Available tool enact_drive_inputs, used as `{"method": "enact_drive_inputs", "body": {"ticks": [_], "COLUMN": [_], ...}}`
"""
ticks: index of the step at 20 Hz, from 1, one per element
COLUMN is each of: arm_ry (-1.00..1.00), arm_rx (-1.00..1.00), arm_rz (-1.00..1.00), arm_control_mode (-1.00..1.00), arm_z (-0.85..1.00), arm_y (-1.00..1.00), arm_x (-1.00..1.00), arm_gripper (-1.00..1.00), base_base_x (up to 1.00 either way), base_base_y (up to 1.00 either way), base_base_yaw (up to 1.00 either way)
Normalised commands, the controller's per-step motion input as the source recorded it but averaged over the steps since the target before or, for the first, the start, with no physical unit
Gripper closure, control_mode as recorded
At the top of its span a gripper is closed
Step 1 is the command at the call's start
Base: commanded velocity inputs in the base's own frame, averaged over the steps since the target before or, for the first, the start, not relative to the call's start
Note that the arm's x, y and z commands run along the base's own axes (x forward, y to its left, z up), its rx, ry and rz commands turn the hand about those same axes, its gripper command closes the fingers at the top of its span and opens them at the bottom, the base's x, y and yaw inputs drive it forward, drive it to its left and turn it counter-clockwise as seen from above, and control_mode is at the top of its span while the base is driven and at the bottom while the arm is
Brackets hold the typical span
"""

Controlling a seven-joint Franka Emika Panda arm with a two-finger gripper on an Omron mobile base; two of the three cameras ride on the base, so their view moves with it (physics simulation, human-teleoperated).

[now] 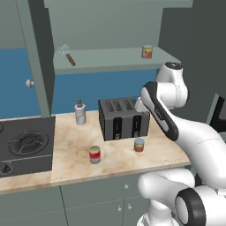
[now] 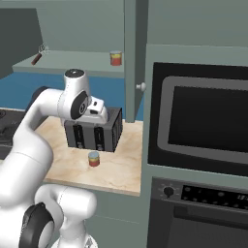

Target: Pick the cans from the counter and place them in their designated side in the cabinet.

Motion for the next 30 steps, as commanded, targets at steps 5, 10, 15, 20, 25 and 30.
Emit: {"method": "enact_drive_inputs", "body": {"ticks": [5,10,15,20,25,30], "arm_ry": [0.02,0.01,0.01,0.00,0.00,0.00], "arm_rx": [0.00,0.00,0.00,0.00,0.00,0.00], "arm_rz": [0.00,0.00,0.00,0.00,0.00,0.00], "arm_control_mode": [-1.00,-1.00,-1.00,-1.00,-1.00,-1.00], "arm_z": [-0.30,-0.29,-0.30,-0.31,-0.29,-0.27], "arm_y": [0.00,0.00,0.00,0.00,0.02,0.06], "arm_x": [0.00,0.00,0.02,0.01,0.03,0.09], "arm_gripper": [-1.00,-1.00,-1.00,-1.00,-1.00,-1.00], "base_base_x": [0.00,0.00,0.00,0.00,0.00,0.00], "base_base_y": [0.00,0.00,0.00,0.00,0.00,0.00], "base_base_yaw": [0.00,0.00,0.00,0.00,0.00,0.00]}}
